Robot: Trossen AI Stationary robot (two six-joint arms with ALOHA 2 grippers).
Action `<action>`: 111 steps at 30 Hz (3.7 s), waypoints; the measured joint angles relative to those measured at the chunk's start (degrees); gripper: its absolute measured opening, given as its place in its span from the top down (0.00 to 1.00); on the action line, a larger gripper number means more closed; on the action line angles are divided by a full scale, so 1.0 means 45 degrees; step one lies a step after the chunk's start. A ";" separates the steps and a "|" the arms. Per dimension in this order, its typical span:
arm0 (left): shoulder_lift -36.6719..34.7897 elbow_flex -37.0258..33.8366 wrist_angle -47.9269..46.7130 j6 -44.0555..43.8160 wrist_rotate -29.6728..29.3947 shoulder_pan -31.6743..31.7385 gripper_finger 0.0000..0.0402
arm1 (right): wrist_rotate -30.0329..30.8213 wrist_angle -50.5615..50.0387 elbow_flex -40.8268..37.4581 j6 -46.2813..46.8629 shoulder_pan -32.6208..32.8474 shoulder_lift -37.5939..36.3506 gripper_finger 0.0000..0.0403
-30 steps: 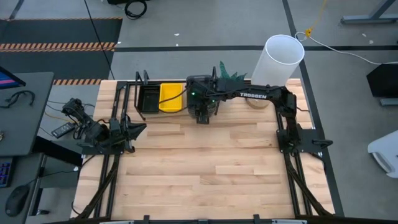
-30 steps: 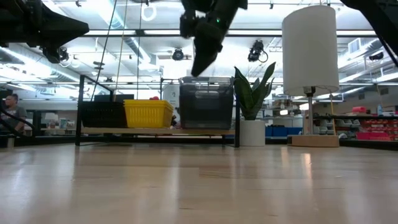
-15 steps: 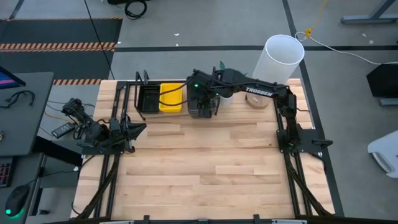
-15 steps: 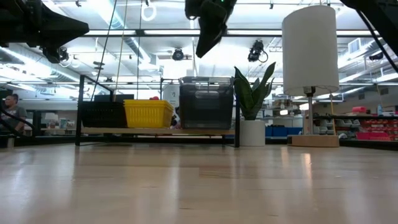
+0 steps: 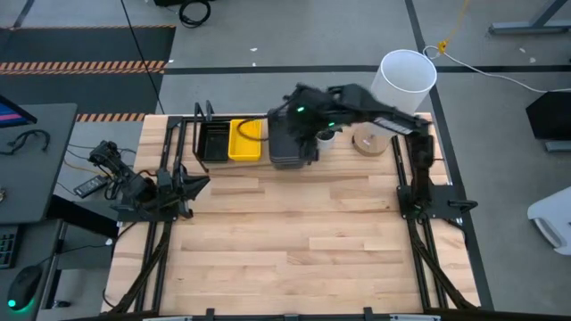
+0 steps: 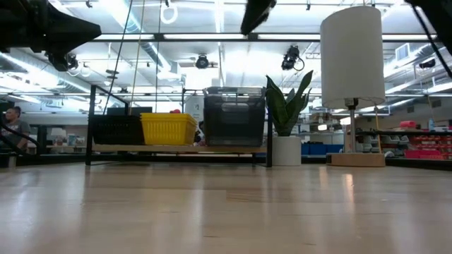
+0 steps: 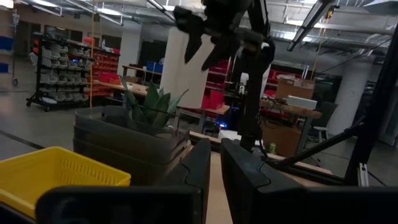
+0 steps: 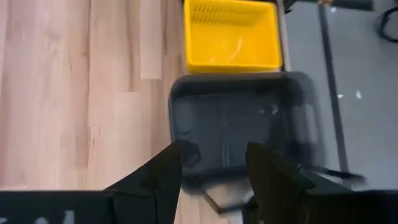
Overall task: Stack baskets on shelf by color
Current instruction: Return to Home Position
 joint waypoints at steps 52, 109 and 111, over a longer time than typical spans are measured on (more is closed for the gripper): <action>0.0000 -0.0005 0.3113 0.0880 -0.1738 0.0000 0.97 | 0.6185 0.8624 -1.8054 0.8960 0.8792 -1.5252 0.59; 0.0005 -0.0005 0.2016 0.0584 0.2150 0.1773 0.94 | 0.2262 1.8746 -2.9425 0.6565 0.3678 -2.2913 0.74; 0.0005 -0.0004 0.1794 0.0597 0.2145 0.1773 0.95 | 0.2667 1.8616 -2.9425 0.6662 0.3675 -2.2911 0.74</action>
